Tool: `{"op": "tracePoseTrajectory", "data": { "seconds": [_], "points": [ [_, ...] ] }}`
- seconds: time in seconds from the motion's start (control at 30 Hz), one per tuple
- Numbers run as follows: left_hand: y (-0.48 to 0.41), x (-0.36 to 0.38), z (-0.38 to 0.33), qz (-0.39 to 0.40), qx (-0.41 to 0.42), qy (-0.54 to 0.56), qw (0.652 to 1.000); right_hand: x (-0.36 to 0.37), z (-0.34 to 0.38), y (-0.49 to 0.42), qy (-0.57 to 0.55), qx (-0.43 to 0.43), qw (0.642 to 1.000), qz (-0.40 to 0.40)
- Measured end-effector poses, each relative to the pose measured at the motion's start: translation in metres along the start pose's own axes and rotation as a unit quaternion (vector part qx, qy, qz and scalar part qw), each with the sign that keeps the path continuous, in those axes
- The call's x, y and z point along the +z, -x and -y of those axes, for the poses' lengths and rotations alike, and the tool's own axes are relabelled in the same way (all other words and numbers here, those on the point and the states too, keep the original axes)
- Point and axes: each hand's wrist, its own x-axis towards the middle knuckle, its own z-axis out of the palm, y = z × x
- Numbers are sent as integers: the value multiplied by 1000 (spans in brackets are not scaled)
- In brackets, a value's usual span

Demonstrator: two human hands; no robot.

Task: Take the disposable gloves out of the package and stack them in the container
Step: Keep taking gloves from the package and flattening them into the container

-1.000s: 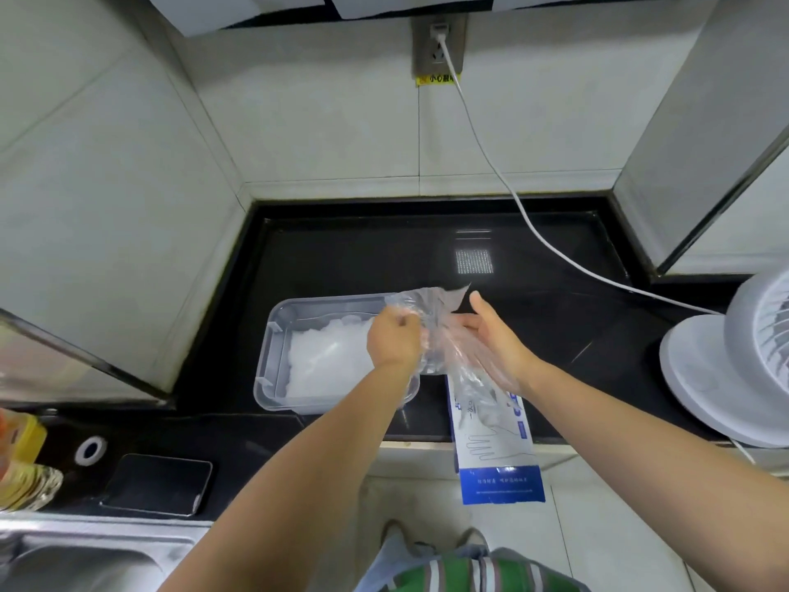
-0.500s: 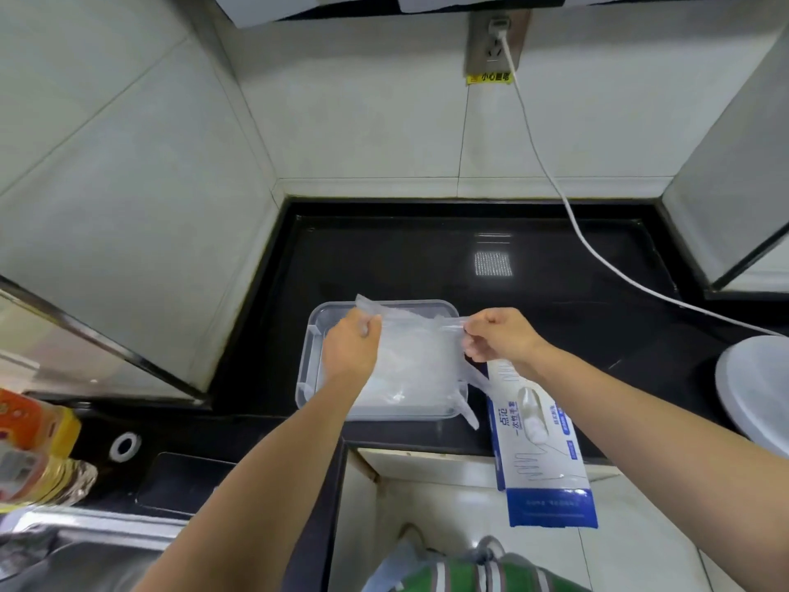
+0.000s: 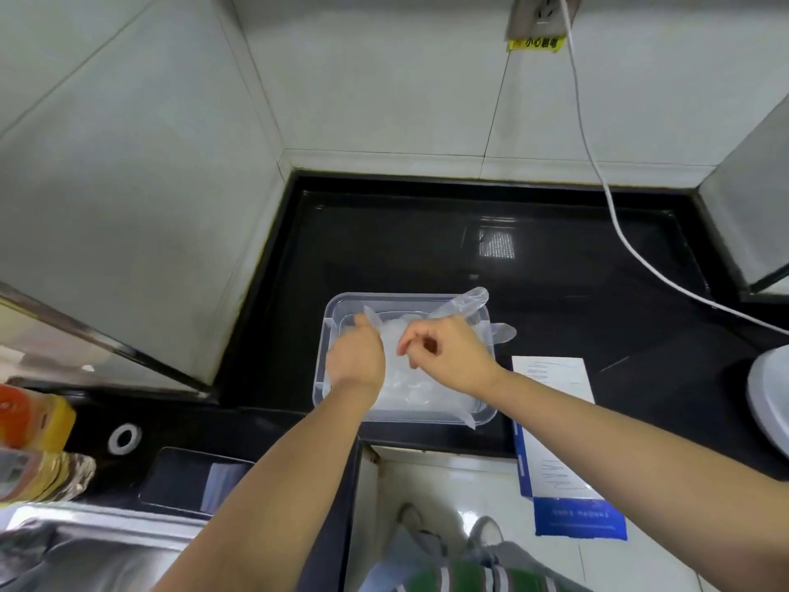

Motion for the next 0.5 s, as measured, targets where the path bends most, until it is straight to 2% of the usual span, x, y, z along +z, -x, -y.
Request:
{"op": "tracePoseTrajectory", "data": {
  "seconds": [0.1,0.2,0.33,0.37,0.43,0.5],
  "points": [
    [-1,1,3,26,9,6,1000,15,-25,-10,115,116,985,51],
    [0,1,3,51,-7,44,998,23,-39,-14,155,177,963,131],
    [-2,3,-4,-78,85,-28,993,31,-39,-18,153,196,949,193],
    [-3,3,-8,-79,112,-17,990,33,-39,-19,150,196,948,199],
    [-7,7,-16,-24,141,20,990,36,-40,-19,135,200,948,207],
    [-10,13,-19,94,110,38,989,37,-42,-19,122,207,948,208]
  ]
}}
